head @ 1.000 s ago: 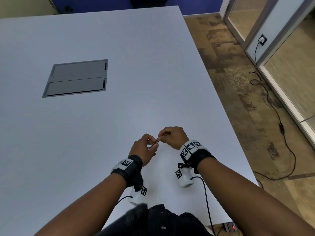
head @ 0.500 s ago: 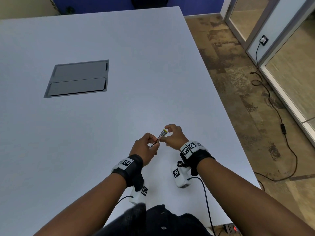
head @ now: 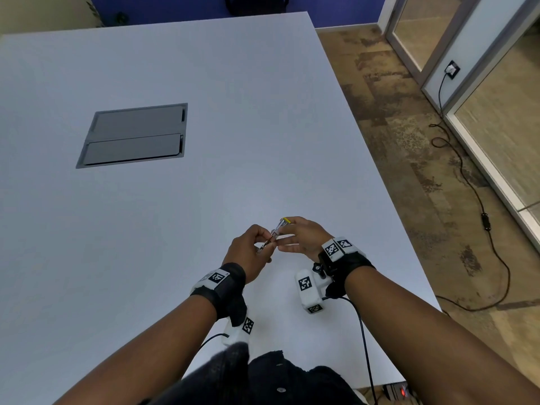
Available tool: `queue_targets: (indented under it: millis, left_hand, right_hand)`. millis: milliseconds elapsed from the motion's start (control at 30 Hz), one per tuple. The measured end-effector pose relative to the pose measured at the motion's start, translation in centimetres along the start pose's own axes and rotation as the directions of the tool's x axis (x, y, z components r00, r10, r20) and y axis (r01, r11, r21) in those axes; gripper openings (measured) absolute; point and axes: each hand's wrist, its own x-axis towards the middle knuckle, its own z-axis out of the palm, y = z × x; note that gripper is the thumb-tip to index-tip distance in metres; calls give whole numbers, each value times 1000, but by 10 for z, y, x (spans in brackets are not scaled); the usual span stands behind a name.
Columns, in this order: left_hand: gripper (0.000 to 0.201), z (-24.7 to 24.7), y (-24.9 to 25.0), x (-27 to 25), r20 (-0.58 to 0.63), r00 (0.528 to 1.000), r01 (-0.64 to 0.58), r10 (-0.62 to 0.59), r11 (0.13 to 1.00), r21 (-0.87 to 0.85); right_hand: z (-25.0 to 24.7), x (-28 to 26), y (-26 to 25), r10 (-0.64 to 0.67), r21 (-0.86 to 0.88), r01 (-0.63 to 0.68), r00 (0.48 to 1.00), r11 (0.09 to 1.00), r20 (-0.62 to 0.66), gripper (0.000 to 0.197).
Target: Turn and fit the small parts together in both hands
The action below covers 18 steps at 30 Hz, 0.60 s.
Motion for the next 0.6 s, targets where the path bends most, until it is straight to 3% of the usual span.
queue_targets:
  millis: [167, 433, 600]
  left_hand:
    - [10, 2, 0, -1, 5, 1000, 1, -1, 1000, 4]
    - [10, 2, 0, -1, 4, 1000, -13, 13, 1000, 4]
    - [11, 2, -2, -2, 6, 1000, -18, 18, 1000, -2]
  right_hand:
    - [1, 3, 3, -14, -44, 12, 999, 999, -42, 44]
    - [5, 3, 4, -21, -54, 18, 998, 998, -52, 53]
    - [6, 6, 5, -23, -86, 17, 997, 996, -70, 47]
